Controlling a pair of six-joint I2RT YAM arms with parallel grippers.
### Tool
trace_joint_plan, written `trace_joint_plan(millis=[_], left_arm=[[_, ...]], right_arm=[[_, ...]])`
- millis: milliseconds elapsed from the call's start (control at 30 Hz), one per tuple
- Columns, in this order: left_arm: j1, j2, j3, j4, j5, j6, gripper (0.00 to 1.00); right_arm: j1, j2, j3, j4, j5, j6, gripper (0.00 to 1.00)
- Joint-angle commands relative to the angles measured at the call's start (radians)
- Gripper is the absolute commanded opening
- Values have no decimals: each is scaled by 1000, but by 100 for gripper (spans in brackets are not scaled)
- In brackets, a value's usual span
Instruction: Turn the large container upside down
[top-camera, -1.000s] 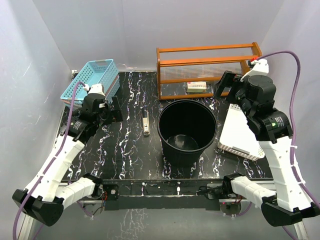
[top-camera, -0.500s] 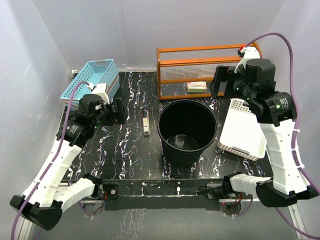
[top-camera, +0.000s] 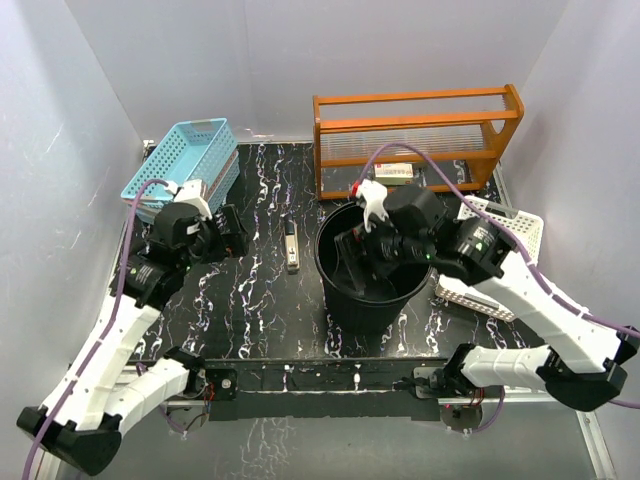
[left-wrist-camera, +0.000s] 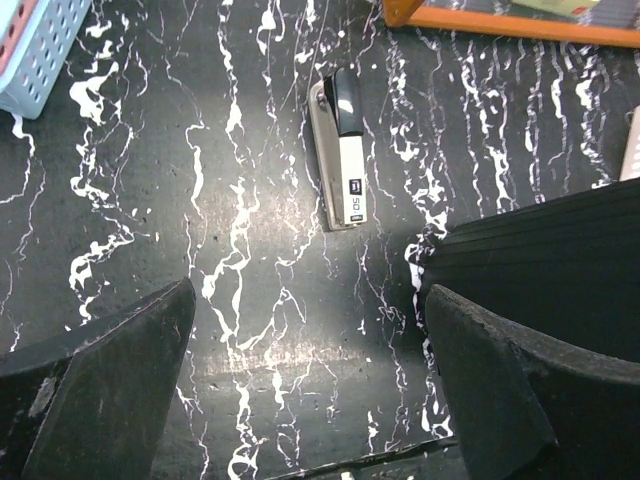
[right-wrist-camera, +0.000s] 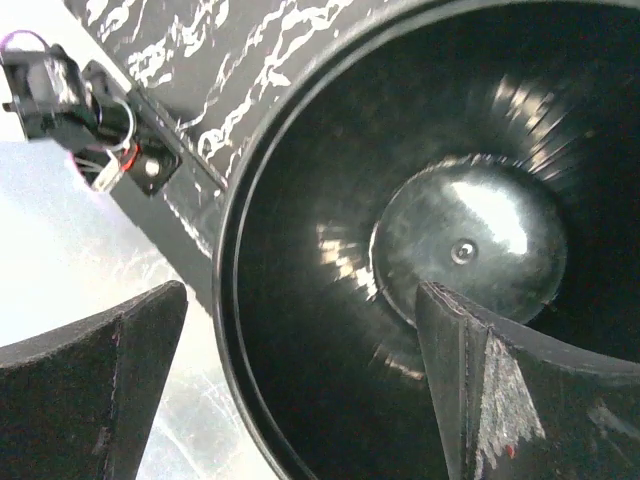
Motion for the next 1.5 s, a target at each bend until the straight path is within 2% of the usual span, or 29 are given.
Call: trace_joint_plan(millis=[0, 200, 300, 367, 467, 533, 633, 700, 767, 933, 1033, 1133, 1200, 1300, 1400, 1467], left_arm=[[3, 69, 24, -1, -7, -9, 99], [4, 116, 28, 7, 7, 3, 99], [4, 120, 14, 23, 84, 29, 99], [4, 130, 27, -4, 87, 49, 99], [5, 144, 53, -46, 50, 67, 99], [5, 148, 68, -56, 59, 66, 99], [5, 152, 95, -71, 87, 64, 99], [5, 151, 115, -90, 85, 59, 99], [5, 142, 121, -97, 77, 57, 99], [5, 129, 115, -110, 120, 46, 99], [5, 114, 136, -145, 59, 35, 98], [6, 51, 122, -160, -115, 52, 99], [15, 36, 114, -171, -181, 53, 99], [20, 57, 138, -206, -228, 35, 98], [20, 81, 201, -262, -291, 31, 98], [21, 79, 223, -254, -286, 52, 98]], right_arm=[[79, -124, -109, 165, -13, 56, 98], [177, -84, -98, 131, 26, 51, 98], [281, -4, -63, 49, 213, 88, 98], [350, 39, -34, -10, 308, 111, 97], [401, 63, -26, -40, 397, 141, 86], [403, 66, -34, -32, 424, 159, 74], [404, 81, -42, 4, 417, 191, 32], [403, 97, -42, 24, 400, 203, 14], [404, 117, -28, 23, 405, 207, 1], [402, 168, 119, 107, 460, 208, 0], [398, 190, 183, 231, 477, 213, 0], [318, 231, 243, 284, 366, 248, 0], [258, 232, 242, 306, 301, 281, 0], [85, 139, 68, 438, 103, 357, 0], [-143, 28, -174, 645, -239, 442, 0], [-253, 2, -294, 712, -400, 479, 0]])
